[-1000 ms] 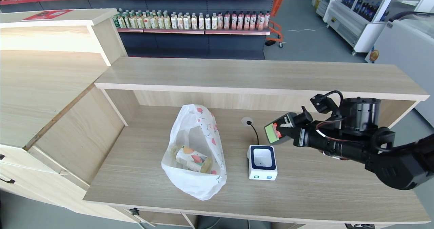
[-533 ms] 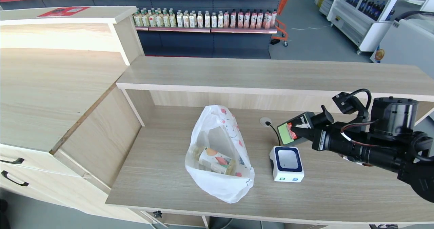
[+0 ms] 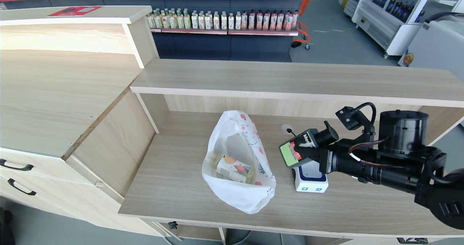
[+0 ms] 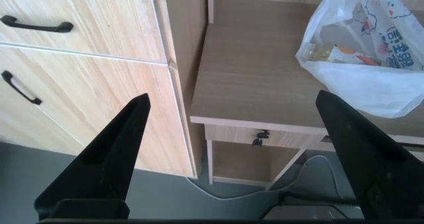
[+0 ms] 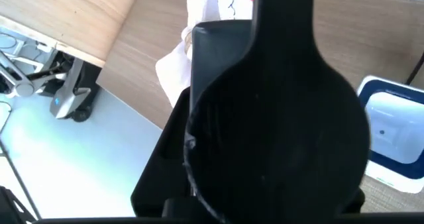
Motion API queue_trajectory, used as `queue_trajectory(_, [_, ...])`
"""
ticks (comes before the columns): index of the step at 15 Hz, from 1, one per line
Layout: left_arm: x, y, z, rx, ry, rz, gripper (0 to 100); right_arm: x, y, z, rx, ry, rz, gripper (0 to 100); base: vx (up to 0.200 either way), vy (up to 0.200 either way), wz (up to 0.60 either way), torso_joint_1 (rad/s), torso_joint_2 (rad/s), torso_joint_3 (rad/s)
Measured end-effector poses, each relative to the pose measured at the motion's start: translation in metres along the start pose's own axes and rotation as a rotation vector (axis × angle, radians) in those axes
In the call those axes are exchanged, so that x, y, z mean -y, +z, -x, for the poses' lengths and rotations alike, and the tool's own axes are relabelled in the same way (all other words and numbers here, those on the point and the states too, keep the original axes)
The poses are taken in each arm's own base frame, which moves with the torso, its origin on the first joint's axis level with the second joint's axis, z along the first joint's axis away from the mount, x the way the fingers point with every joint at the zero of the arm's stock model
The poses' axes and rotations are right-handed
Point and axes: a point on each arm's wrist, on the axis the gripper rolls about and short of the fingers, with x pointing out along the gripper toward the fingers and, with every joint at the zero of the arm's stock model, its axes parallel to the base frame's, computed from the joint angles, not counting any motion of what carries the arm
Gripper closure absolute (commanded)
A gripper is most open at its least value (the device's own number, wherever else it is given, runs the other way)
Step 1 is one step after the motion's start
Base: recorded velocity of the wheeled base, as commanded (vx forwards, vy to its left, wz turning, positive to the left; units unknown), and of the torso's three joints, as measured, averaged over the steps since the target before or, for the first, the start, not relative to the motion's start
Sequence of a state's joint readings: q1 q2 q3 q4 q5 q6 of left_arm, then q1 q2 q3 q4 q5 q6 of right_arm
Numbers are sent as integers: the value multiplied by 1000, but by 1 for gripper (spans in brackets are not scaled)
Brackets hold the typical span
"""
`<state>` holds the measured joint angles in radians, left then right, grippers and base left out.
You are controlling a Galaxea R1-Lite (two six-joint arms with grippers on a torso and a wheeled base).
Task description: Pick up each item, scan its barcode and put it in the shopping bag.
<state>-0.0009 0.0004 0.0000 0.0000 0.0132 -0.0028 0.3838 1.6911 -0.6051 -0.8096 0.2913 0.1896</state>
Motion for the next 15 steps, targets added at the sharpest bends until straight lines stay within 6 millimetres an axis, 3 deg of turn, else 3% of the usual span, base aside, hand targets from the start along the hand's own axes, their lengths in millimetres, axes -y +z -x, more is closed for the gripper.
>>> queue_trajectory(3, [0, 0, 0, 0, -1, 0, 0, -17, -3, -19, -19, 72, 22, 100, 0, 0, 0, 0, 0, 0])
queue_trajectory(7, [0, 0, 0, 0, -2, 0, 0, -16, -26, -48, -111, 103, 87, 100, 0, 0, 0, 0, 0, 0])
queue_trajectory(15, [0, 0, 0, 0, -1, 0, 0, -19, -37, -142, -117, 203, 123, 100, 0, 0, 0, 0, 0, 0])
